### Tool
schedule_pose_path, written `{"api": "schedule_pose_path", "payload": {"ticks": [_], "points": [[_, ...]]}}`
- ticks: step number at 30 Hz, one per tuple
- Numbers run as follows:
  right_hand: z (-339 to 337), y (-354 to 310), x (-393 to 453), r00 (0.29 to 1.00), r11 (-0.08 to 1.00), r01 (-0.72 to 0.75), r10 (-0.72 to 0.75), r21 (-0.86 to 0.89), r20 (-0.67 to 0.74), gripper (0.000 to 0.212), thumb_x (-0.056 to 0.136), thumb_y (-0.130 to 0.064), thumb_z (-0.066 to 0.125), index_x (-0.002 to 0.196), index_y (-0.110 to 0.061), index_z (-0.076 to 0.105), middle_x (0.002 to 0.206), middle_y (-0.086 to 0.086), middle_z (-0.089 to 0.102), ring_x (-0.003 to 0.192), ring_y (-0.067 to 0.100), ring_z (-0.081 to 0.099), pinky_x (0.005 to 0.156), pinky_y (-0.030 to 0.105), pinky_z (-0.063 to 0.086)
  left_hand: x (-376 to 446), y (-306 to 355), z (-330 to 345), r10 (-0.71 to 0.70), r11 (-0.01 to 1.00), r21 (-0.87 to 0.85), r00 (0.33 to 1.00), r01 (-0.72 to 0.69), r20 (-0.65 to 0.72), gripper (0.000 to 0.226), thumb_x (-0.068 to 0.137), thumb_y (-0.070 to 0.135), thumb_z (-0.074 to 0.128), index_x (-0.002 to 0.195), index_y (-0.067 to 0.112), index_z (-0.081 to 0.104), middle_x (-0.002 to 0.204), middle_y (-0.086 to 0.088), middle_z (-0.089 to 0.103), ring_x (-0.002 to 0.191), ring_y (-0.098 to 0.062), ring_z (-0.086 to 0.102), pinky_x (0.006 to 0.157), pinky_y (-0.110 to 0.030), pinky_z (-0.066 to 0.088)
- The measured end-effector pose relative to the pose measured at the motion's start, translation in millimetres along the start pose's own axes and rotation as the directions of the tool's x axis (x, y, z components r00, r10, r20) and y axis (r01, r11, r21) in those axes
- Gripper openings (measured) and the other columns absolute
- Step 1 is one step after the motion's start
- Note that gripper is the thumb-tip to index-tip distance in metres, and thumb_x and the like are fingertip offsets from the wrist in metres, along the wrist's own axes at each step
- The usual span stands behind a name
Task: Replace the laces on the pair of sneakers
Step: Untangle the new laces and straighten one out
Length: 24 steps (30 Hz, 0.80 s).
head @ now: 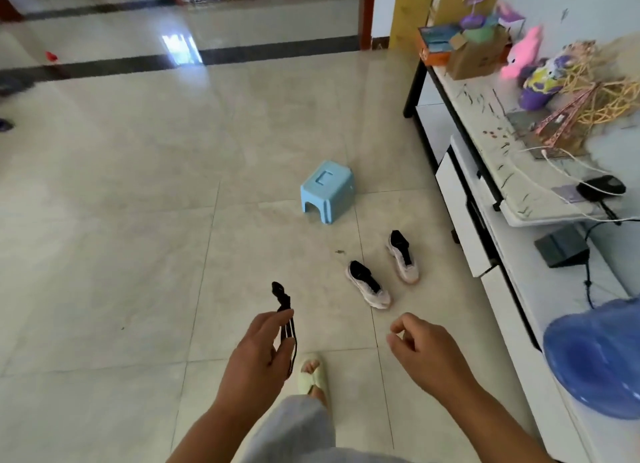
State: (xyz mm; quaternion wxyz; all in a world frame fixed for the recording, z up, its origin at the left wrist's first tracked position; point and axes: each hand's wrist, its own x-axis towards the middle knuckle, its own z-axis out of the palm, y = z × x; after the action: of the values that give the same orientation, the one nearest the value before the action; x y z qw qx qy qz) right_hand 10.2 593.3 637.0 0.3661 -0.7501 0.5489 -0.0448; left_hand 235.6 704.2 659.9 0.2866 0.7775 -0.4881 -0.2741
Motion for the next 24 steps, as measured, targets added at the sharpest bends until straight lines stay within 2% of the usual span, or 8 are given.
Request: {"api": "schedule_pose_path", "payload": {"ticks": [2, 8, 16, 19, 24], "points": [[-6, -22, 34, 0.999, 0.999, -0.031, 0.032, 0.034, -0.019, 0.006, 0.089, -0.032, 0.057, 0.088, -0.027, 0.053, 0.059, -0.004, 0.052, 0.053, 0.006, 0.045, 0.059, 0.026, 0.041, 47, 0, -18, 0.035, 0.999, 0.037, 0.998, -0.037, 0.059, 0.037, 0.09, 0.013, 0.058, 0.125, 0.024, 0.055, 0.113, 0.023, 0.05, 0.061, -0.003, 0.052, 0.06, -0.005, 0.037], [-33, -61, 137, 0.99, 0.992, -0.085, 0.095, 0.097, -0.102, 0.01, 0.089, -0.032, 0.056, 0.095, -0.024, 0.058, 0.059, -0.011, 0.049, 0.051, 0.001, 0.044, 0.051, 0.013, 0.034, 198, 17, -49, 0.15, 0.983, 0.077, 0.969, -0.168, 0.198, 0.035, 0.09, 0.016, 0.057, 0.124, 0.025, 0.055, 0.115, 0.02, 0.05, 0.065, -0.003, 0.054, 0.061, -0.005, 0.038], [-75, -48, 265, 0.94, 0.945, -0.225, 0.274, 0.236, -0.201, 0.004, 0.089, -0.03, 0.059, 0.09, -0.028, 0.056, 0.057, -0.009, 0.052, 0.05, -0.001, 0.047, 0.05, 0.014, 0.037, 378, 50, -27, 0.214, 0.967, 0.067, 0.924, -0.247, 0.316, 0.036, 0.089, 0.015, 0.06, 0.123, 0.022, 0.057, 0.112, 0.018, 0.05, 0.062, 0.0, 0.052, 0.062, -0.007, 0.037], [-95, -45, 312, 0.923, 0.927, -0.253, 0.317, 0.278, -0.218, 0.004, 0.089, -0.03, 0.059, 0.091, -0.029, 0.056, 0.058, -0.008, 0.053, 0.05, 0.001, 0.048, 0.051, 0.014, 0.039, 437, 74, -22, 0.226, 0.953, 0.103, 0.893, -0.286, 0.389, 0.037, 0.09, 0.019, 0.058, 0.126, 0.026, 0.054, 0.116, 0.018, 0.049, 0.066, 0.006, 0.052, 0.064, -0.011, 0.036], [-137, -41, 375, 0.873, 0.882, -0.315, 0.414, 0.349, -0.258, 0.007, 0.089, -0.033, 0.058, 0.095, -0.03, 0.056, 0.067, -0.009, 0.057, 0.057, 0.0, 0.05, 0.054, 0.011, 0.036, 526, 122, -8, 0.329, 0.906, 0.069, 0.797, -0.417, 0.506, 0.035, 0.091, 0.02, 0.057, 0.126, 0.027, 0.053, 0.115, 0.019, 0.049, 0.065, 0.004, 0.052, 0.063, -0.005, 0.035]]}}
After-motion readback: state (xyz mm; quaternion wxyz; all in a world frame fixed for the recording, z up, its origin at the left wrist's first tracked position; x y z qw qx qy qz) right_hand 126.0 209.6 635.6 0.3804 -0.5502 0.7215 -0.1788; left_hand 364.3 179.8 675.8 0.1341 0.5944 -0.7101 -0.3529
